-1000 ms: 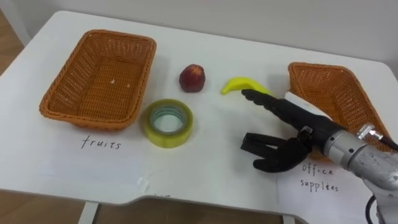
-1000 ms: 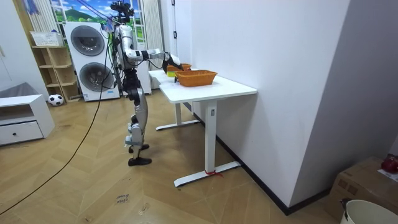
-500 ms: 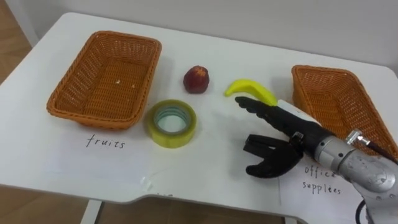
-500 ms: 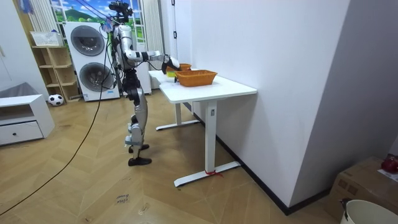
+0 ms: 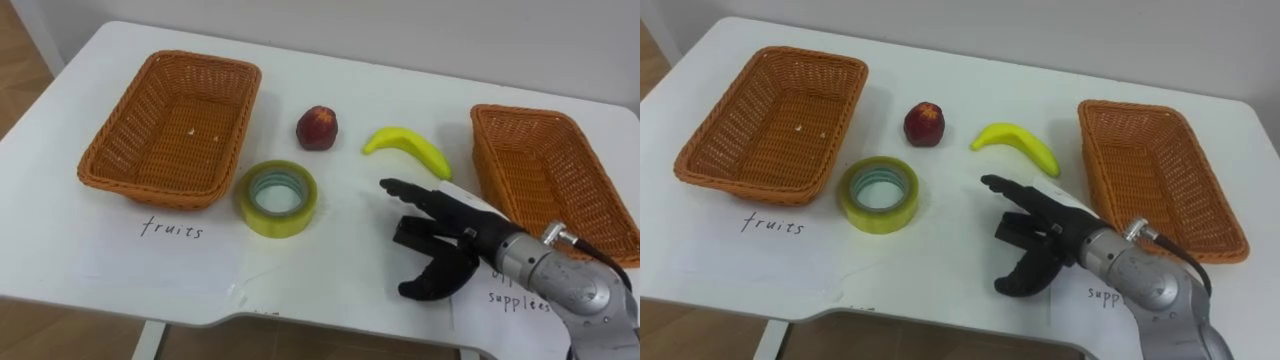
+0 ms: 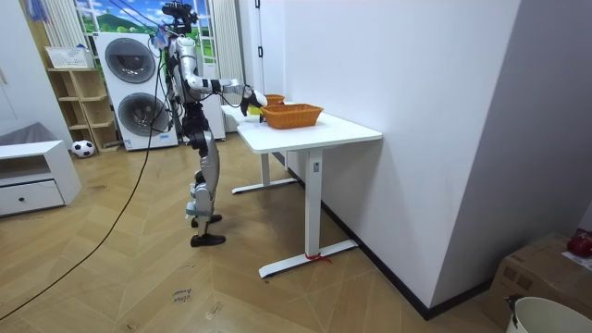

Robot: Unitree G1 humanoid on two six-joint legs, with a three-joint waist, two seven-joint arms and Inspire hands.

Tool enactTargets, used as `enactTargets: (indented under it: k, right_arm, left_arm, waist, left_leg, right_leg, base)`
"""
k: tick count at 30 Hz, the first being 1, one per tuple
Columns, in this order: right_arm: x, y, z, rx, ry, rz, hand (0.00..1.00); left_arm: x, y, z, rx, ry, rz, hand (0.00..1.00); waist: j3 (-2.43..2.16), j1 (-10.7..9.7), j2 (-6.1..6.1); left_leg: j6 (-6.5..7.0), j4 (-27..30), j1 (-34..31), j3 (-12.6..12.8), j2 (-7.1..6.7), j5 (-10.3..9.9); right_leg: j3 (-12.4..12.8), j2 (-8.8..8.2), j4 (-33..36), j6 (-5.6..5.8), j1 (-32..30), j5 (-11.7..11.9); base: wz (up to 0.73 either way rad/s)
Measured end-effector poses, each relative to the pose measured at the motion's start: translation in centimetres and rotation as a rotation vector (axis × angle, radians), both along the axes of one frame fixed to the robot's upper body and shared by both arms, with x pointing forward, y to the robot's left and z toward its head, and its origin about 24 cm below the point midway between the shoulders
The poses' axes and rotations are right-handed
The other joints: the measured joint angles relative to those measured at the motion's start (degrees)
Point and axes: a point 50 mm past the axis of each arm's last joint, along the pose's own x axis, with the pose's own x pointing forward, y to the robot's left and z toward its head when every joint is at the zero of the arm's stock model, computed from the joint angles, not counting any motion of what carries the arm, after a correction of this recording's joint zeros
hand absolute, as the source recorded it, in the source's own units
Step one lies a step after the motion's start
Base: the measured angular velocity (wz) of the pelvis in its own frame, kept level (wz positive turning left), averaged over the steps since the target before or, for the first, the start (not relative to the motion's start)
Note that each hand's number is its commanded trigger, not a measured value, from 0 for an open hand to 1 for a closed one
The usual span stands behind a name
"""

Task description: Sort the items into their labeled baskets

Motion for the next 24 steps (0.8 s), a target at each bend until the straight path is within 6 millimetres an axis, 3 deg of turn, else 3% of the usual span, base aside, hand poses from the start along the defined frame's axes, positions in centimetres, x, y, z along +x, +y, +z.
enactTargets:
  k: [11, 24]
  right_arm:
    - [0.1, -0.42, -0.14, -0.11, -0.001, -0.017, 0.0]
    - [0.67, -0.53, 0.21, -0.113, 0.001, -0.045, 0.0]
  left_arm:
    - [0.33, 0.05, -0.02, -0.006, -0.003, 0.018, 0.0]
    - [0.05, 0.17, -0.11, 0.022, 0.021, 0.051, 0.0]
  waist:
    - [0.14, 0.26, -0.47]
    - [-0.2, 0.23, -1.1]
  left_leg:
    - [0.0, -0.02, -0.18, 0.01, 0.01, 0.0]
    - [0.01, 0.02, 0.05, 0.02, -0.01, 0.0]
  right_leg:
    - [0.01, 0.02, 0.06, 0.0, -0.32, 0.0]
    - [0.01, -0.01, 0.06, 0.0, -0.3, 0.0]
  base:
    - [0.0]
    - [0.0]
